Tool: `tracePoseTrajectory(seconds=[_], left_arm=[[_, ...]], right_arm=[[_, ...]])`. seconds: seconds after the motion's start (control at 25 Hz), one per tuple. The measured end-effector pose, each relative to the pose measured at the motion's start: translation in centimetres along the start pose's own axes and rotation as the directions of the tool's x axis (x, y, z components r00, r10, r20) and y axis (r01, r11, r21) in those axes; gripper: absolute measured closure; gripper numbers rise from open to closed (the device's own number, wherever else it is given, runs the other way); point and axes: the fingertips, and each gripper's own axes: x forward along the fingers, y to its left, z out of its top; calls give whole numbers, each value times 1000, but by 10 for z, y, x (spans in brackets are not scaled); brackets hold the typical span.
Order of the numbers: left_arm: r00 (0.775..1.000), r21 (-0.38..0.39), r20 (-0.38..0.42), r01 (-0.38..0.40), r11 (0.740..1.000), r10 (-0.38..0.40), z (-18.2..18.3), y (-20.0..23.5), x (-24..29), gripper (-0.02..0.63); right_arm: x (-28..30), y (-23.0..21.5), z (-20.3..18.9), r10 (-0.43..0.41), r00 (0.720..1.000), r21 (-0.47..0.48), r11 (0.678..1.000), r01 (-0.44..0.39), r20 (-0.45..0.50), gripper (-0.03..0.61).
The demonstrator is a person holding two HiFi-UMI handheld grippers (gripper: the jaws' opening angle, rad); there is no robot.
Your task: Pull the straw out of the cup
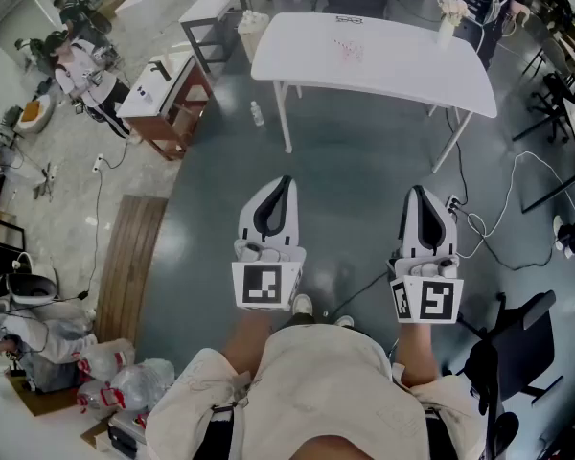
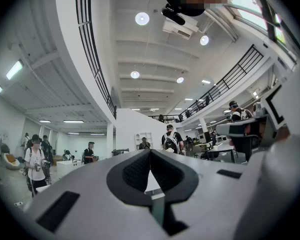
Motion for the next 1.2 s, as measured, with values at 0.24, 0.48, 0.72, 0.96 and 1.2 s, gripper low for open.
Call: tracePoseTrajectory(seconds=[0.24, 0.48, 0.72, 0.96, 1.2], left_arm=[[1000, -6, 20, 3, 1000, -3, -4, 18, 6, 607], [999, -16, 41, 16, 1000, -16, -4, 40, 13, 607], [999, -40, 32, 30, 999, -28, -15, 68, 24, 607], [998, -55, 42, 47, 997, -45, -22, 99, 30, 607], [999, -66, 23, 48, 997, -46, -33, 118, 34, 607]], right_arm=[[17, 13, -2, 1, 1000, -14, 1000, -1, -1, 577], [35, 29, -3, -13, 1000, -31, 999, 13, -6, 575], [56, 36, -9, -65, 998, -1, 998, 65, -7, 575], [75, 53, -13, -105, 994, 4, 994, 105, -6, 575], [88, 64, -19, -111, 994, 14, 994, 111, -9, 575]])
